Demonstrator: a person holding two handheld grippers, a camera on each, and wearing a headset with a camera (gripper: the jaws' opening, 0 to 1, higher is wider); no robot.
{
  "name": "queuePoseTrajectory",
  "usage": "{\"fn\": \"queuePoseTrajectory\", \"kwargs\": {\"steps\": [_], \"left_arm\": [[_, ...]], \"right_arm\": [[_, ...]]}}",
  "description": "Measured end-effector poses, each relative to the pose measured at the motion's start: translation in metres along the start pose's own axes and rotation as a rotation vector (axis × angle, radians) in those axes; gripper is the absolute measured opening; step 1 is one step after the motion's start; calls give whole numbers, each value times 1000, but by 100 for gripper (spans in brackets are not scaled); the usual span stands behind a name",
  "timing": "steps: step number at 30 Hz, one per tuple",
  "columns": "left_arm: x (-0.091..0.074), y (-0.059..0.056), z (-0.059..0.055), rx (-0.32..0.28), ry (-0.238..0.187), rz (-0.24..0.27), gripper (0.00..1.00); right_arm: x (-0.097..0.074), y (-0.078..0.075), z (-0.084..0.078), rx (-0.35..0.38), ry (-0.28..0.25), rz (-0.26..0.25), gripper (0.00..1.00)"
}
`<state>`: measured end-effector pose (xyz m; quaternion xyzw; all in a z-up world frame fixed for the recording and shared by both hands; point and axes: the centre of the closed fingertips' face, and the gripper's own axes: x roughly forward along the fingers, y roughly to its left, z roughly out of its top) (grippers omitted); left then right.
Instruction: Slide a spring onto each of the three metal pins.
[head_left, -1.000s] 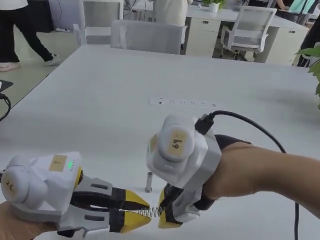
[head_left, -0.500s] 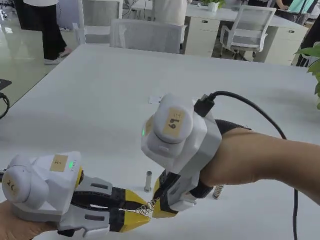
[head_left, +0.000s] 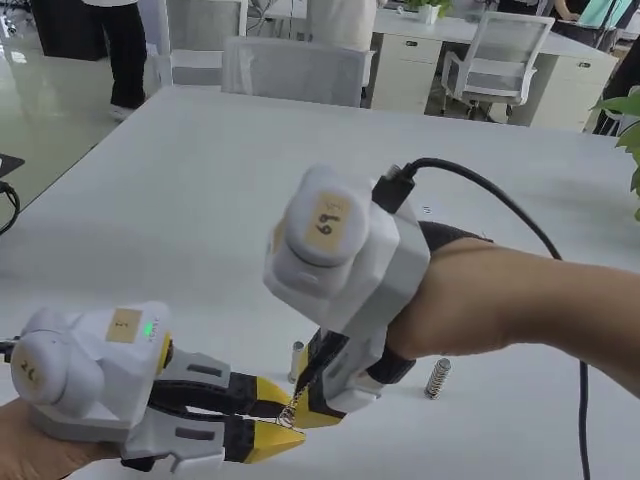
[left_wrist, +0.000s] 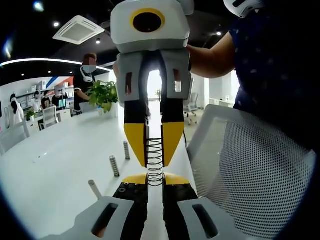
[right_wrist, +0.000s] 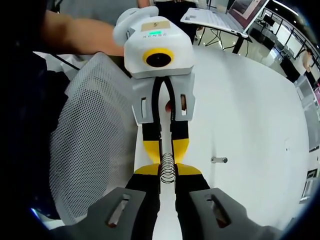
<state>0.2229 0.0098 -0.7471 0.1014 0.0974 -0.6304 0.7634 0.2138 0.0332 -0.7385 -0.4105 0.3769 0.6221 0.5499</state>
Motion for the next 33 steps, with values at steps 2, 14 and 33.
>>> {"fn": "queuePoseTrajectory", "kwargs": {"steps": [2, 14, 33], "left_arm": [[1, 0, 0, 3, 2, -1, 3], [2, -1, -2, 11, 12, -6, 3], [3, 0, -6, 1, 23, -2, 5]], "right_arm": [[0, 0, 0, 2, 4, 1, 7], [1, 1, 6, 2, 2, 1, 7], [2, -1, 8, -4, 0, -7, 7]]}}
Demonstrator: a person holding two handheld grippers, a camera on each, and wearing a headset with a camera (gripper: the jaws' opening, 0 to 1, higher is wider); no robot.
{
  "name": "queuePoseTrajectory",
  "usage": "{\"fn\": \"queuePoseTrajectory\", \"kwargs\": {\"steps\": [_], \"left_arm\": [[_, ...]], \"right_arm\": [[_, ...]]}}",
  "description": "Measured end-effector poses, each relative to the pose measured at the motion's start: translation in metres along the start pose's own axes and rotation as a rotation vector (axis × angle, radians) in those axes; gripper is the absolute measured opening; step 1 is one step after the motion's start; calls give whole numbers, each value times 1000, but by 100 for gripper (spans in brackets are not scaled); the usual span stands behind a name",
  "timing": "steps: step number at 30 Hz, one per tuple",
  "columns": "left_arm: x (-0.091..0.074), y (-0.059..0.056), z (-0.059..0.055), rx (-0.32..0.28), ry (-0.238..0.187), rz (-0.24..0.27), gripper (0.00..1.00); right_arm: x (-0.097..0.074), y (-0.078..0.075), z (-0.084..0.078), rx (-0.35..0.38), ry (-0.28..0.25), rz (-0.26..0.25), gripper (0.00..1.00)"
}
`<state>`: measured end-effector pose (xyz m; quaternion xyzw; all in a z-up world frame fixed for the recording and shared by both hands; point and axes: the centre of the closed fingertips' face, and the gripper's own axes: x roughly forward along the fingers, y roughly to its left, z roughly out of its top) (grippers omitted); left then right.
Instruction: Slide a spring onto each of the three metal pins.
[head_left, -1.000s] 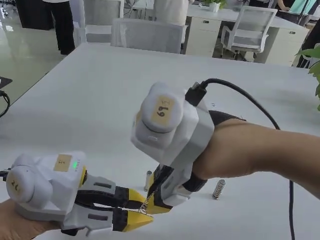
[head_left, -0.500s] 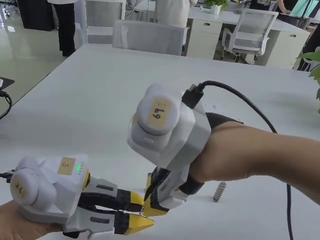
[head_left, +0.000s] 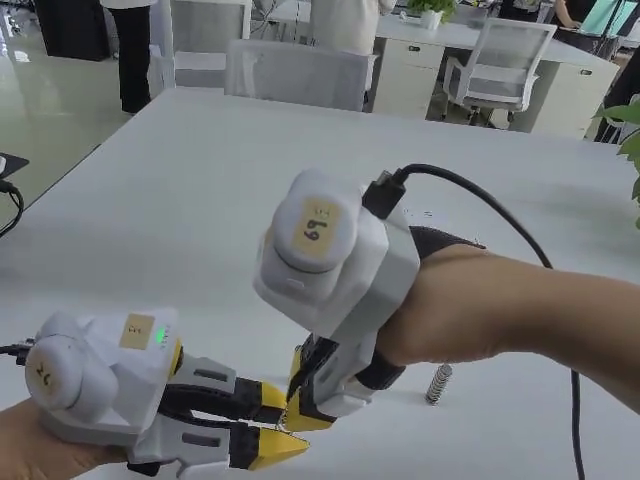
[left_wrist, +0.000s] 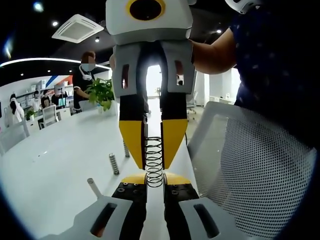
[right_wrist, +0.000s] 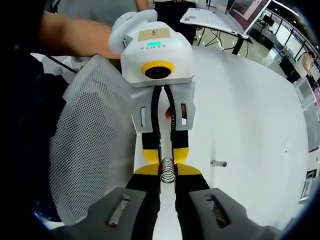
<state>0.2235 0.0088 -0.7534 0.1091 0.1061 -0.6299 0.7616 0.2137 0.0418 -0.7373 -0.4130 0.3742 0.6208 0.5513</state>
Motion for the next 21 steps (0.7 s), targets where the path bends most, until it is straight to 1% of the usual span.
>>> {"fn": "queuePoseTrajectory", "kwargs": {"steps": [3, 5, 7, 10, 15, 18, 21], "left_arm": [[0, 1, -1, -7, -1, 6, 9], [-1, 1, -1, -10, 0, 5, 9], [-3, 3, -3, -17, 5, 14, 12], [-6, 5, -6, -22, 6, 25, 15], [-13, 11, -11, -44, 3, 65, 24], [-16, 13, -12, -48, 1, 81, 27], [-19, 15, -15, -51, 5, 103, 33]], "right_arm": [[1, -3, -1, -16, 15, -15, 7], [1, -2, 0, -8, 8, -7, 7], [0, -5, -1, -12, 11, -17, 7], [-2, -8, -3, -3, 11, -18, 7], [-5, -13, -6, 5, 13, -27, 7], [-6, -16, -7, 8, 12, -37, 7], [-8, -19, -8, 11, 10, -44, 7]]}}
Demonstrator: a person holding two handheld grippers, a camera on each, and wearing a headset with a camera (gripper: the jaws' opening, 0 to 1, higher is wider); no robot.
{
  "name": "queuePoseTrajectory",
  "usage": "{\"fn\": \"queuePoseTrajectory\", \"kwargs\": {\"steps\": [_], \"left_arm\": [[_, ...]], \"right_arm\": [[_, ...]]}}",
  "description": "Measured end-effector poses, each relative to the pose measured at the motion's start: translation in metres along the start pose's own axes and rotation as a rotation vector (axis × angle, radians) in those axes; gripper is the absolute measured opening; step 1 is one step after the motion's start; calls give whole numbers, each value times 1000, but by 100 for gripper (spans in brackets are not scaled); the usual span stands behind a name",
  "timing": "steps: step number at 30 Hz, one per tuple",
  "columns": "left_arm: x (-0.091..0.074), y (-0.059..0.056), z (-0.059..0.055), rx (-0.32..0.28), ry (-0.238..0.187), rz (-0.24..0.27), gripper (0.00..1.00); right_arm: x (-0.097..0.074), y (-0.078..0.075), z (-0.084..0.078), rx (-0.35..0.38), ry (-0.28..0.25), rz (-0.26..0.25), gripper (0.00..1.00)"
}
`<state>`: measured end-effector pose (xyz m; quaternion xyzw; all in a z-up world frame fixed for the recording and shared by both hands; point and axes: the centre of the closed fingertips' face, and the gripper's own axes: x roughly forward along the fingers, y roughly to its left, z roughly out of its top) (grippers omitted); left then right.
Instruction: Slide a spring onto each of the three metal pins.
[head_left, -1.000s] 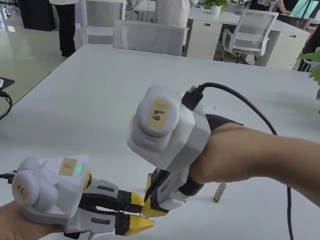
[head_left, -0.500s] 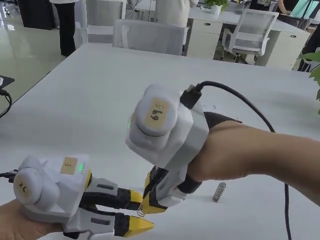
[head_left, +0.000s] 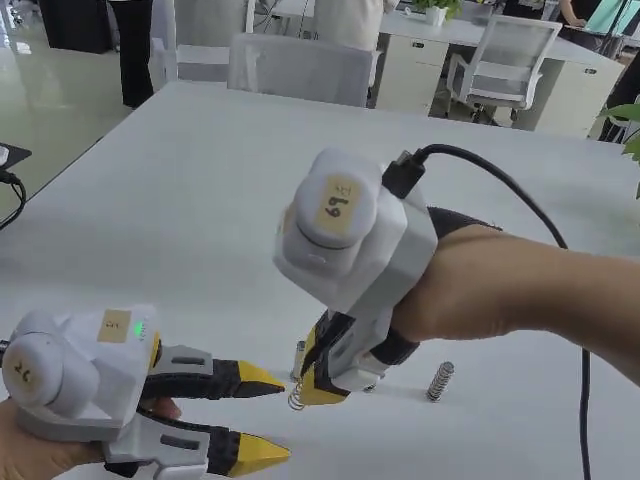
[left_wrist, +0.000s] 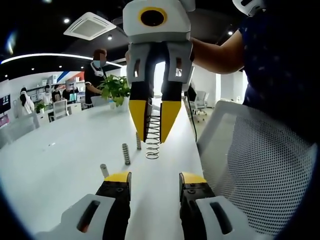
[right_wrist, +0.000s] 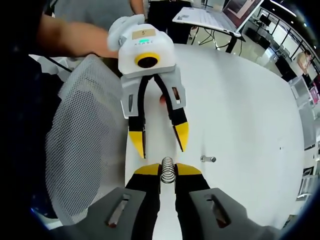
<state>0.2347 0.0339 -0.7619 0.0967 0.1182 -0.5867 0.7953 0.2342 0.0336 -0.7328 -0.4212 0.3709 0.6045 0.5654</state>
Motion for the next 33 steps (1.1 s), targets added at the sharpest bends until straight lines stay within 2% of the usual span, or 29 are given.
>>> {"fn": "queuePoseTrajectory", "kwargs": {"steps": [11, 22, 28, 33], "left_arm": [[-15, 15, -12, -26, 3, 91, 45], [-22, 23, -24, -29, 28, 151, 54], [-28, 26, -30, -39, 35, 178, 56], [-30, 27, -33, -37, 48, 192, 58]], "right_arm": [[-7, -16, -7, 26, 4, -22, 7], [-10, -44, -14, 46, 25, -54, 7], [-9, -61, -13, 54, 39, -72, 7], [0, -72, -10, 53, 61, -67, 7]]}}
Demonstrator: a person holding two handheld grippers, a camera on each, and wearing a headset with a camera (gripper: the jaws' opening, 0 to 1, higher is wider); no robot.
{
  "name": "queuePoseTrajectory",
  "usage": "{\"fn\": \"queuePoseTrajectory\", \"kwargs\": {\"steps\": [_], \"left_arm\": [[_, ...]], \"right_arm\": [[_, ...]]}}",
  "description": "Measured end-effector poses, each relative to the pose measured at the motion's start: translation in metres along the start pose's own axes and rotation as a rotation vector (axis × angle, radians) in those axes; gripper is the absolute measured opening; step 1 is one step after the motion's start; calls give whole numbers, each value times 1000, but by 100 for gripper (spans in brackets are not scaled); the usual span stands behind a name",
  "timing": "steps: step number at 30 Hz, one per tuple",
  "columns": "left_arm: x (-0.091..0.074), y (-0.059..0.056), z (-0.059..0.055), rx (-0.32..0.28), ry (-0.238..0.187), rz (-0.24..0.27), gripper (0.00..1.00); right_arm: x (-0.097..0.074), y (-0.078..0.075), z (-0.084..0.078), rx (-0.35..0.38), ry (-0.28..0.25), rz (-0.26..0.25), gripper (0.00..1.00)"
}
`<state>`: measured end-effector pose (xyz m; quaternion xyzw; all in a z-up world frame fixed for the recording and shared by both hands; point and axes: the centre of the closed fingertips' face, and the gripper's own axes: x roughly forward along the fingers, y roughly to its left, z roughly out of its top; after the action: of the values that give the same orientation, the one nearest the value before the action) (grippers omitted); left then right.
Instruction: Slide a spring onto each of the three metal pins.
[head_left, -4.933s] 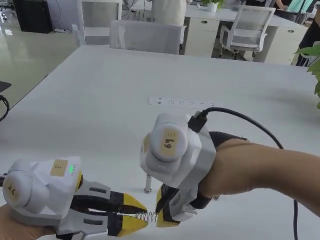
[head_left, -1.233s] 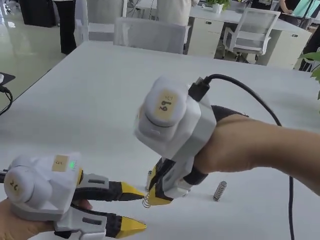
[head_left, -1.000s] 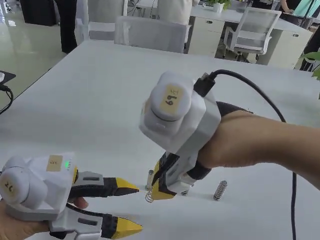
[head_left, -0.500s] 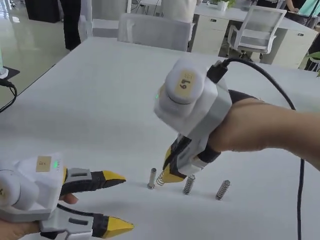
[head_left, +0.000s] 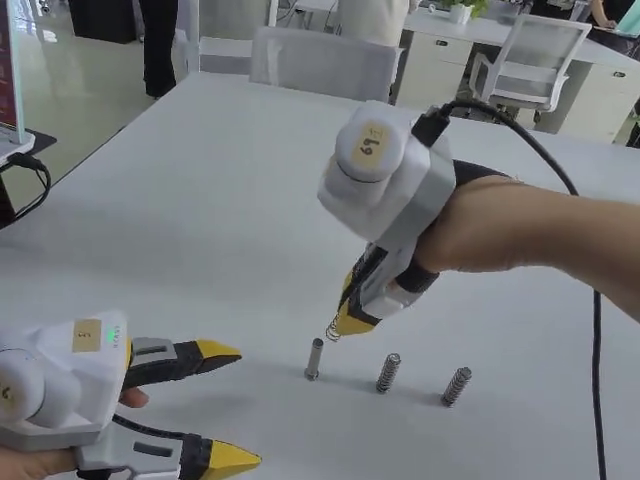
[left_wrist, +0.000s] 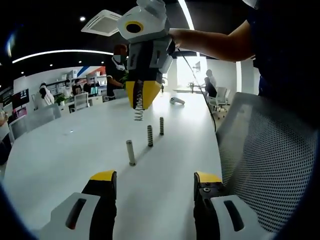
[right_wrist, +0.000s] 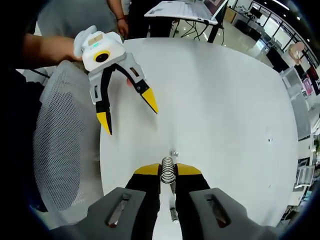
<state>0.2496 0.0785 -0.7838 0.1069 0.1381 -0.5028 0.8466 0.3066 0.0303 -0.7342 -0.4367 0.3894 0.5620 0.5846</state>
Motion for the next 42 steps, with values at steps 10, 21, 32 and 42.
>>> {"fn": "queuePoseTrajectory", "kwargs": {"steps": [10, 21, 32, 42], "left_arm": [[-7, 5, -1, 5, 5, 27, 61], [-10, 7, 3, 20, 13, 40, 62], [-10, 8, 1, 23, 22, 35, 62], [-9, 7, 1, 22, 24, 31, 61]], "right_arm": [[22, -13, 2, -13, 60, 21, 7], [35, -16, -2, -9, 99, 48, 7], [44, -16, -3, -23, 122, 56, 7], [51, -19, -7, -19, 138, 66, 7]]}}
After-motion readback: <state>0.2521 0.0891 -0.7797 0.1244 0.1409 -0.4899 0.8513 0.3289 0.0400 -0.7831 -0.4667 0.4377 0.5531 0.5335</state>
